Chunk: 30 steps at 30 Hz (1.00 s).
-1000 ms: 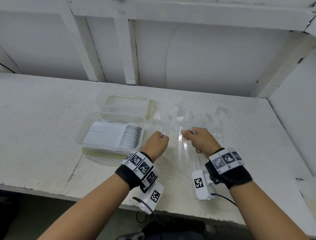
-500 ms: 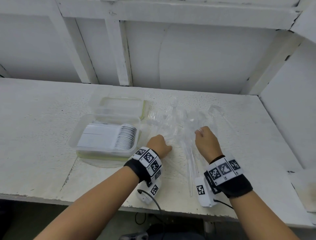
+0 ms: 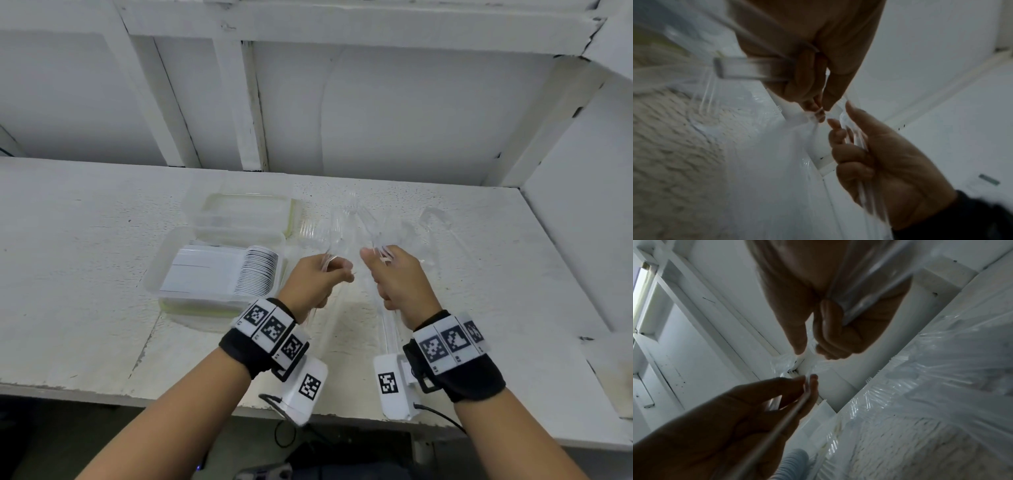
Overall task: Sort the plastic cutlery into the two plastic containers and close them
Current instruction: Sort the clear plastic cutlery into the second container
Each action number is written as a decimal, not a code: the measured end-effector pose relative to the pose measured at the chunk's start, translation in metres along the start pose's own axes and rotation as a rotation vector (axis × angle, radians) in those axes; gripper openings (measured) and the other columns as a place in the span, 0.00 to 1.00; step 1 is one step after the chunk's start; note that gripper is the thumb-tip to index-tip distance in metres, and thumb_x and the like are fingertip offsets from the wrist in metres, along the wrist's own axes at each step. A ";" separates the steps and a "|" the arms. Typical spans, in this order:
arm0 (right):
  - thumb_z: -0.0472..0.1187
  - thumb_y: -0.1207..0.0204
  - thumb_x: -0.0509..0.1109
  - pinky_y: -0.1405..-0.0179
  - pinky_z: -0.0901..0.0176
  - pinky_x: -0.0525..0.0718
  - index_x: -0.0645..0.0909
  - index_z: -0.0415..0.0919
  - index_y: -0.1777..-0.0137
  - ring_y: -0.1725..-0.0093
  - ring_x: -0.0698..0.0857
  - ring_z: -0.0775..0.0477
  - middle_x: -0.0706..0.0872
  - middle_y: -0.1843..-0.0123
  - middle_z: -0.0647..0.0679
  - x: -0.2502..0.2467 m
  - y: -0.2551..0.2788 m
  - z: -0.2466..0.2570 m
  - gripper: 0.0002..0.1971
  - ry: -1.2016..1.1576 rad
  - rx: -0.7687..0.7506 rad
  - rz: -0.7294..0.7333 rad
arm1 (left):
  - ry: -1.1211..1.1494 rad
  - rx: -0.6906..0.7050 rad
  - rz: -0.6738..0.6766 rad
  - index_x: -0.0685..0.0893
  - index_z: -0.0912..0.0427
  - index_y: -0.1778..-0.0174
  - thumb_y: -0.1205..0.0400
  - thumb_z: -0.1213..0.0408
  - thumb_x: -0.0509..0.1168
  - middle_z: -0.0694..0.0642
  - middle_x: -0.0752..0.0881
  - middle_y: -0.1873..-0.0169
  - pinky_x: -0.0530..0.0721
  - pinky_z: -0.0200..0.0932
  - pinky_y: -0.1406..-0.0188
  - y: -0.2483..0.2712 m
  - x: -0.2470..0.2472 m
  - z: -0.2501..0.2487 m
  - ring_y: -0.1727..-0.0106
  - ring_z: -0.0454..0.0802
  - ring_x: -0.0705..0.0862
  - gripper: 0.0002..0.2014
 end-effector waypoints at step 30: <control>0.40 0.19 0.65 0.89 0.71 0.62 0.77 0.45 0.52 0.85 0.63 0.61 0.82 0.62 0.51 0.022 0.001 0.012 0.01 -0.565 0.048 0.148 | 0.367 -0.047 0.320 0.75 0.62 0.50 0.12 0.63 0.48 0.56 0.79 0.74 0.76 0.37 0.80 0.029 -0.015 -0.004 0.80 0.46 0.74 0.12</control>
Point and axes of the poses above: each hand's wrist, its own y-axis away from the middle knuckle, its own x-axis out of the palm, z = x × y, the point moved 1 cm from there along -y, towards the middle knuckle
